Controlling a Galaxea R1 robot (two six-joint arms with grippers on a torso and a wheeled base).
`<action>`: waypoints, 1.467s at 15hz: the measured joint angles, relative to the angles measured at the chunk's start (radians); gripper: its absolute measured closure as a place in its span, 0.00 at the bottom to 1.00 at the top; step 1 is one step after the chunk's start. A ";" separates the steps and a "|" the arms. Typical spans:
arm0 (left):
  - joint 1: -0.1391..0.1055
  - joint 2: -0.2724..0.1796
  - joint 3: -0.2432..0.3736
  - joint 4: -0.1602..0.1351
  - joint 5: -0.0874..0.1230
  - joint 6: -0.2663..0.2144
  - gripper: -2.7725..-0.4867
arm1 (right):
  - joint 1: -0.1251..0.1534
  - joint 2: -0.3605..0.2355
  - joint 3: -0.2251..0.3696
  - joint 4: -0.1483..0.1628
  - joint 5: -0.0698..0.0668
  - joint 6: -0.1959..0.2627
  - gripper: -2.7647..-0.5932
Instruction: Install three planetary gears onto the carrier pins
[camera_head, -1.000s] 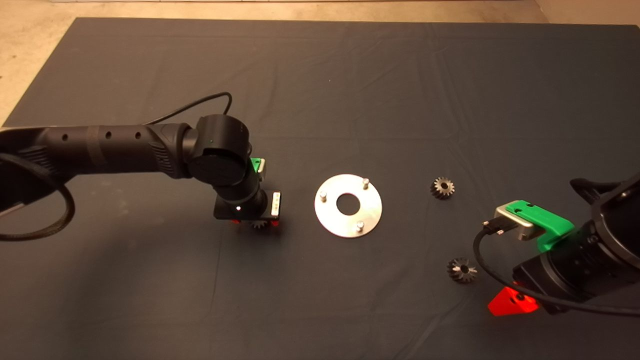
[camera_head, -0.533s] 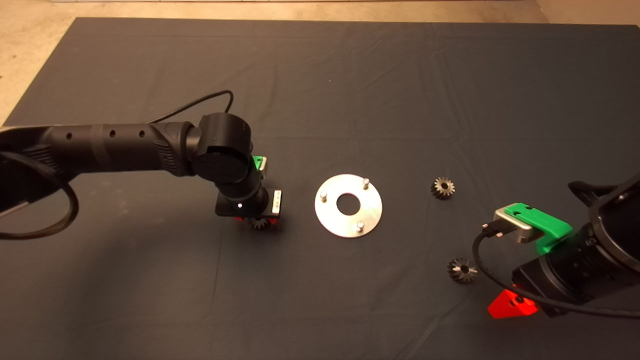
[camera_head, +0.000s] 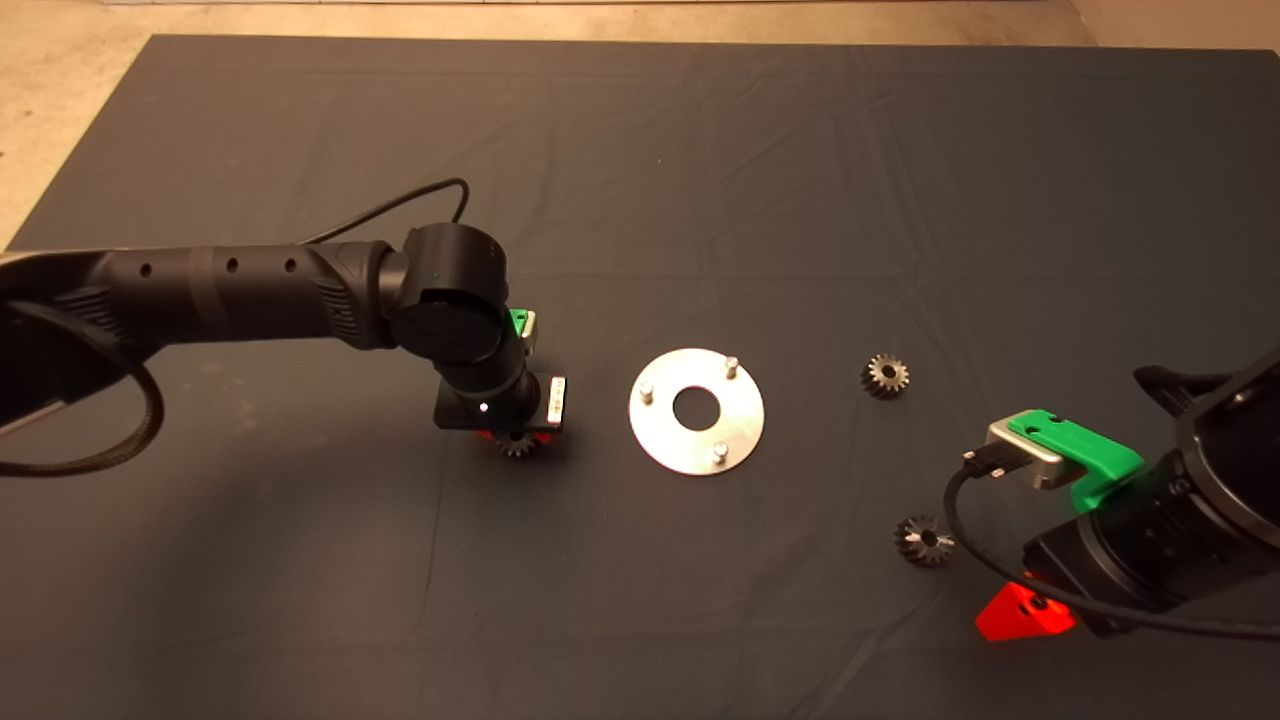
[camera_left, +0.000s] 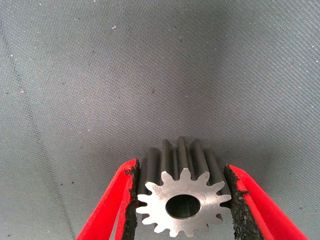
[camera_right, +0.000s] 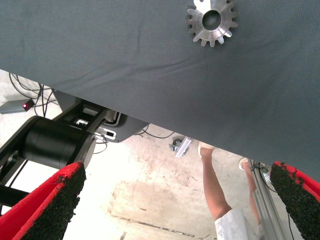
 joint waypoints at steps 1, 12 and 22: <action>0.000 0.000 0.000 0.000 0.000 0.000 0.74 | 0.000 0.000 0.000 0.000 0.000 0.000 0.01; 0.000 0.000 0.000 0.000 0.000 0.000 0.76 | 0.000 0.000 0.000 0.000 0.000 0.000 0.01; 0.005 0.000 0.002 0.006 0.001 0.001 0.80 | 0.000 0.000 0.000 0.000 0.000 0.000 0.01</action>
